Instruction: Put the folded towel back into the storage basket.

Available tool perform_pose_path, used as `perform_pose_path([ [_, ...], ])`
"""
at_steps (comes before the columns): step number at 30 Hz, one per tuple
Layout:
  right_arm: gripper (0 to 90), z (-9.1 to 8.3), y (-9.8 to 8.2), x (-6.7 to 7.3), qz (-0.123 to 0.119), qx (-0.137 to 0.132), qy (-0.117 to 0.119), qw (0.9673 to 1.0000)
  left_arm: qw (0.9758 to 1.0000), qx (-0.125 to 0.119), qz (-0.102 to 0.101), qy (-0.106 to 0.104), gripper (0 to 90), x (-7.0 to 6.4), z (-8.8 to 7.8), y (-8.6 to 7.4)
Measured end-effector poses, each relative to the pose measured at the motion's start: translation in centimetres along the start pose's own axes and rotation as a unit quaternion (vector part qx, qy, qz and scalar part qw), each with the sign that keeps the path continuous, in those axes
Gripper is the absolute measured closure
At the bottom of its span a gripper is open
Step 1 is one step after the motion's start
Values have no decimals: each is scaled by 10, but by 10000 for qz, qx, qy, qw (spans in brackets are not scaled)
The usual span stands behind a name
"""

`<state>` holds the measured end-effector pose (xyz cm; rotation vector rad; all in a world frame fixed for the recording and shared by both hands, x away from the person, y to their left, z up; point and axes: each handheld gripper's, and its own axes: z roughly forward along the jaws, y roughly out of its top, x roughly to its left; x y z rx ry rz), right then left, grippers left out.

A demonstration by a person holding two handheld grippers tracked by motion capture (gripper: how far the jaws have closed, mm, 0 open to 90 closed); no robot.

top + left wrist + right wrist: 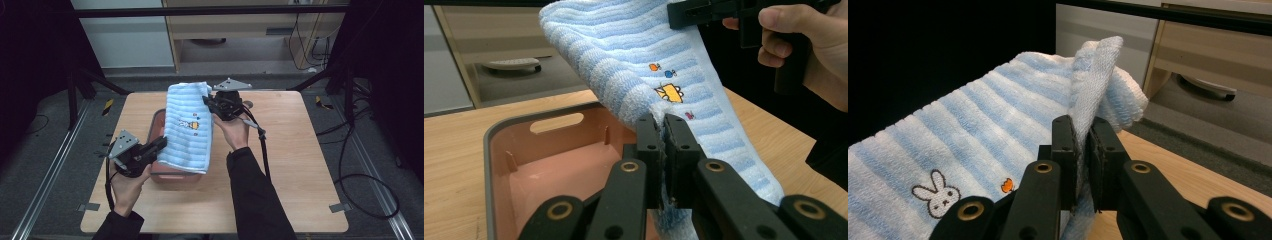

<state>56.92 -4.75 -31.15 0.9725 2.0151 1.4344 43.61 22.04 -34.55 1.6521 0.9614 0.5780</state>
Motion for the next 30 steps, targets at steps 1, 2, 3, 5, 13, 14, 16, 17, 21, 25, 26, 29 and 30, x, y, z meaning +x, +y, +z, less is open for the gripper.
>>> perform_pose_path([
  [1,832,2,0,1,3,-13,10,10000,10000,2,-15,6,861,1,0,0],
  [2,832,4,1,2,18,-18,20,10000,10000,2,-17,21,861,2,0,0],
  [3,832,6,1,2,4,-16,18,10000,10000,0,-22,33,861,4,0,0],
  [5,832,11,3,3,-33,-40,6,10000,10000,-9,-53,63,861,7,0,-1],
  [13,832,27,6,6,48,-68,96,9999,9997,-10,-157,195,861,19,0,-3],
  [14,832,29,6,7,63,-63,104,9999,9996,-15,-163,216,861,20,0,-3],
  [16,832,35,4,7,61,-40,109,9999,9995,-3,-185,238,861,23,0,-4],
  [17,832,37,3,7,59,-21,114,9999,9995,9,-194,250,861,25,0,-4],
  [21,832,46,0,9,91,30,123,9999,9992,80,-223,319,861,30,3,-8],
  [25,832,53,-3,9,81,66,116,9999,9988,147,-233,405,861,35,6,-12],
  [26,832,54,-4,9,98,70,126,9998,9987,152,-228,428,861,35,6,-12],
  [29,832,58,-5,9,110,84,122,9998,9983,193,-177,528,861,36,8,-15],
  [30,832,59,-6,9,113,87,127,9998,9981,209,-176,552,861,37,9,-16],
])
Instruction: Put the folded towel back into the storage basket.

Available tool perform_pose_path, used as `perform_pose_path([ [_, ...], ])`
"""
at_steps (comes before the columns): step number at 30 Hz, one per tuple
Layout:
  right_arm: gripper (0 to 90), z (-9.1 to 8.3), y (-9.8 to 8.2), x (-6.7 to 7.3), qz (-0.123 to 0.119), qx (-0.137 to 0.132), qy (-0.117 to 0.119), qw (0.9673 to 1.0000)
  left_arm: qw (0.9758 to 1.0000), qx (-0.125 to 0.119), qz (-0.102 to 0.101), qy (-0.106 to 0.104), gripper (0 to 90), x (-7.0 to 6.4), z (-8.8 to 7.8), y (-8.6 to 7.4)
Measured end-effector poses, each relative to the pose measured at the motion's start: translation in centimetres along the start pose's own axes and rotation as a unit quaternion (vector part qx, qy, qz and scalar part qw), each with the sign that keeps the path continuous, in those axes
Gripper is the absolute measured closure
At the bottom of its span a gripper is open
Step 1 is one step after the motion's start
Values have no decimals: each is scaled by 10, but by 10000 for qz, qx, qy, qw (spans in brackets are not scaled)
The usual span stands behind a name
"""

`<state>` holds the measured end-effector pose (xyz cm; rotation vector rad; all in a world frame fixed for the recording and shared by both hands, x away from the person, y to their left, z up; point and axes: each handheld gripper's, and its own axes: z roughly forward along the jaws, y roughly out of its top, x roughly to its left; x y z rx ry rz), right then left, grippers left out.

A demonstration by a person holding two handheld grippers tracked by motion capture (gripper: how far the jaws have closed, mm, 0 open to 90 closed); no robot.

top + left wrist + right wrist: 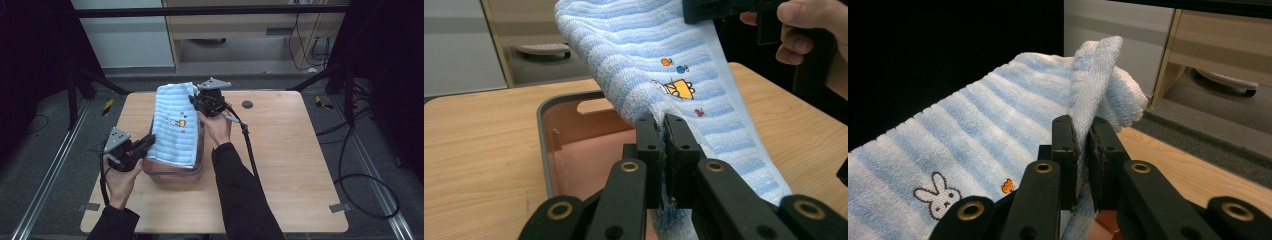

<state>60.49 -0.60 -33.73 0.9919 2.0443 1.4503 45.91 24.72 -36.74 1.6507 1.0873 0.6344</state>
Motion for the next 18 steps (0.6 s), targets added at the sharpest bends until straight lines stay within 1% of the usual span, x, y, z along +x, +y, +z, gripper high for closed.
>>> perform_pose_path([
  [3,832,5,-3,1,-49,59,-21,10000,10000,49,8,49,861,2,3,-3],
  [9,832,14,-8,1,-48,153,-30,9999,9998,158,18,122,861,4,9,-9],
  [15,832,23,-17,0,-53,246,-52,9997,9993,329,74,166,861,4,14,-15],
  [18,832,28,-23,-1,-49,339,-54,9994,9989,429,104,176,861,4,19,-19],
])
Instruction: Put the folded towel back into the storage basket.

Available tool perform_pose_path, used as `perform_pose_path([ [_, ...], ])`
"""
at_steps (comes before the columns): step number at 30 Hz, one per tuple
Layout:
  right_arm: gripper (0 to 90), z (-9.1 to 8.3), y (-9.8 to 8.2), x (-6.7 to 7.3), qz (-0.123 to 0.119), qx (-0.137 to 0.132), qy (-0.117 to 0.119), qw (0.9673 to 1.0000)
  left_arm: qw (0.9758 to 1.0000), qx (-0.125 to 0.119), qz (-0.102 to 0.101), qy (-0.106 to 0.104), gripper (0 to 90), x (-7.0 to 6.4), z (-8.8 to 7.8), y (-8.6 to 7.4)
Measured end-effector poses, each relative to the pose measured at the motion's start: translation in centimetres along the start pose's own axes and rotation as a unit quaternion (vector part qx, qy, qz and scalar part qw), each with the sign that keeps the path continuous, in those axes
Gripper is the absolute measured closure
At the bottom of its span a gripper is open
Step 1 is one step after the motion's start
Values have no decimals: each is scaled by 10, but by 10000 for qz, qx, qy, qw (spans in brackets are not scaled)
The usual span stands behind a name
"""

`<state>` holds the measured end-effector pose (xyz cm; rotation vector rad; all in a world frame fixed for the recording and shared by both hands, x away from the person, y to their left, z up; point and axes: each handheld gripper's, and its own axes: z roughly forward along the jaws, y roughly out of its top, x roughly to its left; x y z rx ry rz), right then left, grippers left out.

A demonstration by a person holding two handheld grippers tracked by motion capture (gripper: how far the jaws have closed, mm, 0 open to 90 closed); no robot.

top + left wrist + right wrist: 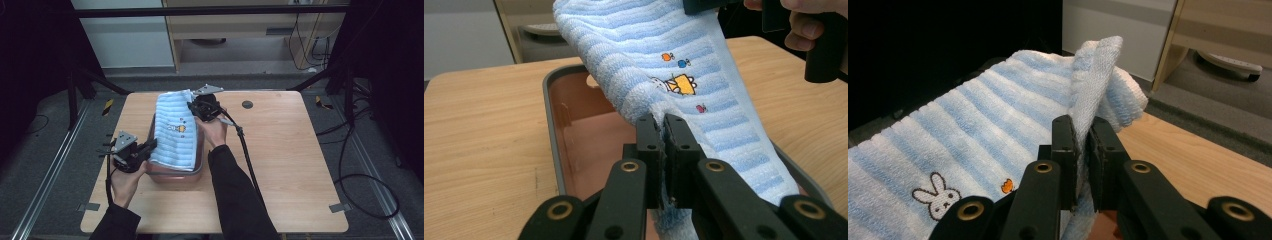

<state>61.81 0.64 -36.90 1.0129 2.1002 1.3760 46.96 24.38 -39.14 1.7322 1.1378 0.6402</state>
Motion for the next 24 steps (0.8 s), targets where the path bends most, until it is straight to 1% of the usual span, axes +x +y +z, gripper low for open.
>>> perform_pose_path([
  [5,832,4,-10,-1,35,96,-8,9999,9999,143,61,33,861,-1,6,-5],
  [12,831,10,-23,-3,80,216,24,9997,9994,315,123,65,861,-2,10,-14],
  [15,831,13,-28,-3,92,259,39,9996,9988,422,205,112,861,-3,12,-19],
  [21,831,19,-36,0,80,362,51,9993,9980,563,243,124,861,-3,16,-26],
  [24,831,20,-41,0,91,407,42,9991,9978,594,249,151,861,-3,18,-28],
])
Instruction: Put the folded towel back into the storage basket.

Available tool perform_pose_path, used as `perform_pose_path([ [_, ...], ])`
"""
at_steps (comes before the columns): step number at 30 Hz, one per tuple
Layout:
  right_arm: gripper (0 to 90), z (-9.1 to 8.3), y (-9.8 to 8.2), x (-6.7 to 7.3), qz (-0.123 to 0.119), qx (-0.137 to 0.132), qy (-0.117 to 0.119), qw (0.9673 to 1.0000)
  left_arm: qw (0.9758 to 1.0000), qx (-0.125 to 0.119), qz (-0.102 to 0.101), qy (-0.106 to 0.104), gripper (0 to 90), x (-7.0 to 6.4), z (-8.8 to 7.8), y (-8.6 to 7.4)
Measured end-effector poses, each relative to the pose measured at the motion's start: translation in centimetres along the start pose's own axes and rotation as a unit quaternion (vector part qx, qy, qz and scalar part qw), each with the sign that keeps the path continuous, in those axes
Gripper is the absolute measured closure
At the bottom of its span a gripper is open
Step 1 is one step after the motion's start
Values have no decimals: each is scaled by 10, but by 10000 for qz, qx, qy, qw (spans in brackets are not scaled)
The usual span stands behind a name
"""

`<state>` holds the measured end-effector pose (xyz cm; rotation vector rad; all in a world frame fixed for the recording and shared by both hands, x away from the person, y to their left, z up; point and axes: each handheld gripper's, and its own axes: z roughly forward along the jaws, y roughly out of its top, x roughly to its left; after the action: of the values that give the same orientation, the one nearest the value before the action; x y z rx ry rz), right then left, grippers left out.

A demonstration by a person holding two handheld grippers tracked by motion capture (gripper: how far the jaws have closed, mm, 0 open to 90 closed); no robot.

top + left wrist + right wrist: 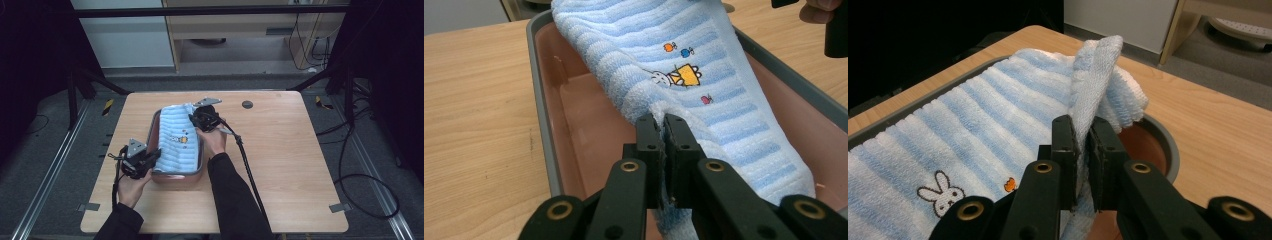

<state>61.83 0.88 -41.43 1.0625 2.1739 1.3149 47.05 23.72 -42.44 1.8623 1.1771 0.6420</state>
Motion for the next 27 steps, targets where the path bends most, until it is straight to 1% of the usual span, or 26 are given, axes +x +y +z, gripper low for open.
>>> perform_pose_path([
  [5,829,3,-7,1,19,104,-7,9999,10000,57,-14,21,860,0,3,-4],
  [7,828,4,-9,2,-32,147,-18,9999,9999,88,-32,40,860,1,4,-5],
  [11,825,7,-13,1,36,218,-35,9997,9999,145,-56,67,860,2,5,-8],
  [15,821,10,-17,0,40,314,-40,9995,9998,177,-82,79,860,3,7,-10],
  [22,811,17,-21,3,-40,456,-72,9989,9996,235,-76,128,855,4,9,-11],
  [25,794,19,-22,4,-67,520,-81,9986,9995,259,-64,143,840,4,11,-11],
  [27,771,20,-22,5,-95,550,-113,9984,9995,256,-76,151,799,4,11,-11],
])
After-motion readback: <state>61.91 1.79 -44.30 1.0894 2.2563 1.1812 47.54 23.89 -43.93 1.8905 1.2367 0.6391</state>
